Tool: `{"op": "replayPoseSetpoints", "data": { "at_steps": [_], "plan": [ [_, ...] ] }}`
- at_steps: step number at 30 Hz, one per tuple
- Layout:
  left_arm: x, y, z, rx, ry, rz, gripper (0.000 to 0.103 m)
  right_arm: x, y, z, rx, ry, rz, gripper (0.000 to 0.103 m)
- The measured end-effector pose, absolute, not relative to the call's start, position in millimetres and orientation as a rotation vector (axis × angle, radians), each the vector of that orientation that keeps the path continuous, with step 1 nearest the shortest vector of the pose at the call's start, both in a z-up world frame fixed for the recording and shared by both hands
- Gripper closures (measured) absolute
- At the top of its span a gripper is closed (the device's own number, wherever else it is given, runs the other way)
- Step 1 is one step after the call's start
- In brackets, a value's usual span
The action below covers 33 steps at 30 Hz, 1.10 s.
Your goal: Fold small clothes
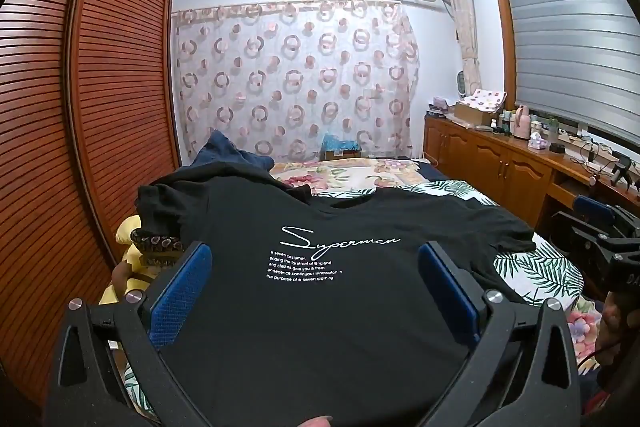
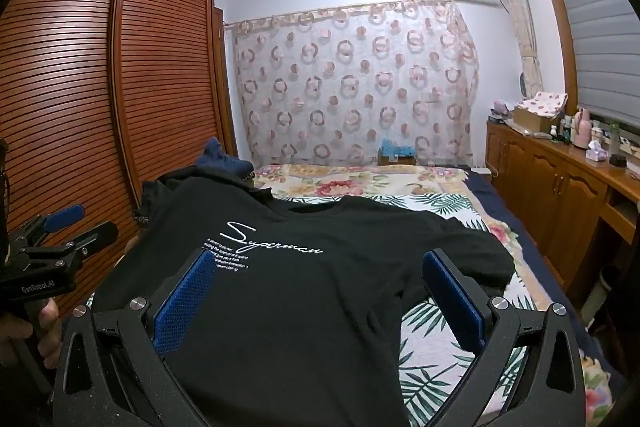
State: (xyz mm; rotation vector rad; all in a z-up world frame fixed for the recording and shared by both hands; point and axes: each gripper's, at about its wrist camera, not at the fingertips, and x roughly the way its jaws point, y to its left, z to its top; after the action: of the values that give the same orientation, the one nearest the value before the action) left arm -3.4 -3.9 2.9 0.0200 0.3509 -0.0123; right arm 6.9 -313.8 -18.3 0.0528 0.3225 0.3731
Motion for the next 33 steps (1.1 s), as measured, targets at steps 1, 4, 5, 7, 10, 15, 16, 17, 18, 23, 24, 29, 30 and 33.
{"op": "replayPoseSetpoints", "data": {
  "at_steps": [1, 4, 5, 7, 10, 15, 16, 17, 18, 23, 24, 29, 30, 33],
  "plan": [
    [-3.4, -3.6, 2.8, 0.020, 0.350, -0.012, 0.000, 6.7, -314.1, -18.5, 0.053, 0.322, 0.374, 0.000],
    [-6.6, -3.0, 8.5, 0.021, 0.349, -0.012, 0.000, 8.3, -311.5, -17.6, 0.053, 0.322, 0.374, 0.000],
    [-6.6, -2.4, 8.2, 0.019, 0.349, -0.013, 0.000, 8.4, -311.4, -17.7, 0.053, 0.323, 0.374, 0.000],
    [-6.6, -2.4, 8.3, 0.019, 0.348, -0.013, 0.000, 7.9, -311.9, -18.0, 0.053, 0.322, 0.375, 0.000],
    [-6.8, -2.6, 7.9, 0.019, 0.347, -0.012, 0.000, 8.0, -312.2, -18.1, 0.053, 0.323, 0.375, 0.000],
    [-7.2, -2.8, 7.7, 0.019, 0.345, -0.012, 0.000, 7.7, -312.4, -18.2, 0.053, 0.322, 0.374, 0.000],
    [-7.2, -2.5, 7.4, 0.019, 0.345, -0.012, 0.000, 8.1, -311.7, -18.0, 0.053, 0.323, 0.374, 0.000],
    [-7.1, -2.4, 7.4, 0.018, 0.344, -0.014, 0.000, 7.8, -312.2, -18.1, 0.053, 0.323, 0.374, 0.000],
    [-7.1, -2.8, 7.7, 0.018, 0.345, -0.014, 0.000, 7.8, -311.9, -18.1, 0.053, 0.322, 0.374, 0.000],
    [-5.9, -2.9, 9.4, 0.018, 0.343, -0.013, 0.000, 7.8, -313.2, -18.2, 0.053, 0.324, 0.374, 0.000],
    [-5.8, -3.1, 9.4, 0.019, 0.343, -0.012, 0.000, 7.9, -312.7, -18.1, 0.052, 0.323, 0.374, 0.000],
    [-6.1, -3.0, 8.9, 0.019, 0.342, -0.012, 0.000, 8.1, -312.6, -18.1, 0.053, 0.323, 0.374, 0.000],
    [-6.2, -3.1, 9.1, 0.019, 0.341, -0.012, 0.000, 7.9, -312.8, -18.1, 0.053, 0.323, 0.374, 0.000],
    [-6.5, -3.8, 11.4, 0.018, 0.340, -0.013, 0.000, 7.8, -312.8, -18.1, 0.053, 0.324, 0.374, 0.000]
  ]
}}
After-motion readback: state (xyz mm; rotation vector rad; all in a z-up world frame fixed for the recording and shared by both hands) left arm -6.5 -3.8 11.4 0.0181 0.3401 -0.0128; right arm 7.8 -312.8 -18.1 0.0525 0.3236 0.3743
